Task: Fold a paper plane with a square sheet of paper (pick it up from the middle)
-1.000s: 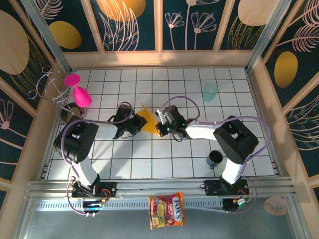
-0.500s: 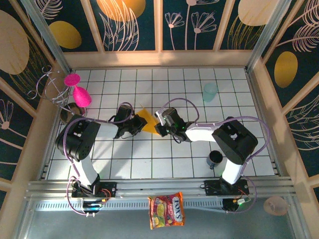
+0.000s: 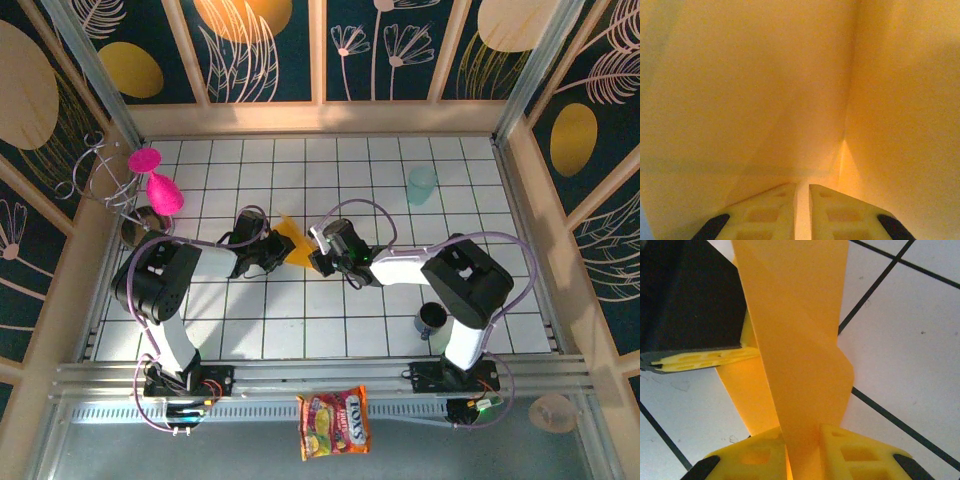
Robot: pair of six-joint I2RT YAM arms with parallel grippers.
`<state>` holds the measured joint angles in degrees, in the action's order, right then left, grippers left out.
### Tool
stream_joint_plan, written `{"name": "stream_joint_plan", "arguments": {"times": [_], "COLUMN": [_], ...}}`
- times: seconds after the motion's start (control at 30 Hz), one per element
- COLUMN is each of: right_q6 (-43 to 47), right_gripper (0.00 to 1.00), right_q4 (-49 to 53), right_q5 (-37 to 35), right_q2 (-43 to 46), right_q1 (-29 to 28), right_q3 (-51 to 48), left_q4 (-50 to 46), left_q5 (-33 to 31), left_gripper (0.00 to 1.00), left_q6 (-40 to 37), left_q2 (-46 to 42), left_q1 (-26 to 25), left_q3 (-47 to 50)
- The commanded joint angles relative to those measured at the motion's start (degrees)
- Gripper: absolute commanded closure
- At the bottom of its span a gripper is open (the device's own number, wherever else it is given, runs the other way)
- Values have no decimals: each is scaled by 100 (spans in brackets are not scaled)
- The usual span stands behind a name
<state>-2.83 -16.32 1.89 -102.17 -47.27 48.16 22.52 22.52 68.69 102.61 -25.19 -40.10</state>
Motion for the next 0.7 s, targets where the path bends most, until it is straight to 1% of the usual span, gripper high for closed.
{"name": "stream_joint_plan", "arguments": {"times": [0.0, 0.17, 0.5, 0.6, 0.67], "right_q6": [105, 107, 161, 194, 228], "right_gripper": [78, 81, 93, 95, 97], "right_q4": [-82, -63, 5, 121, 218], "right_q5": [-134, -162, 45, 105, 60], "right_q2": [-132, -147, -190, -195, -187], "right_q1": [-50, -52, -54, -68, -98], "right_q3": [-47, -49, 3, 46, 87], "left_q4": [-154, -164, -209, -276, -421], "left_q5": [45, 50, 2, -157, -439], "left_gripper": [84, 84, 83, 80, 76], "left_q6": [-12, -12, -28, -45, -54], "left_q2": [92, 90, -20, -250, -552], "left_q1": [-21, -20, -14, -12, 0], "left_q3": [-77, -77, -90, -74, -32]}}
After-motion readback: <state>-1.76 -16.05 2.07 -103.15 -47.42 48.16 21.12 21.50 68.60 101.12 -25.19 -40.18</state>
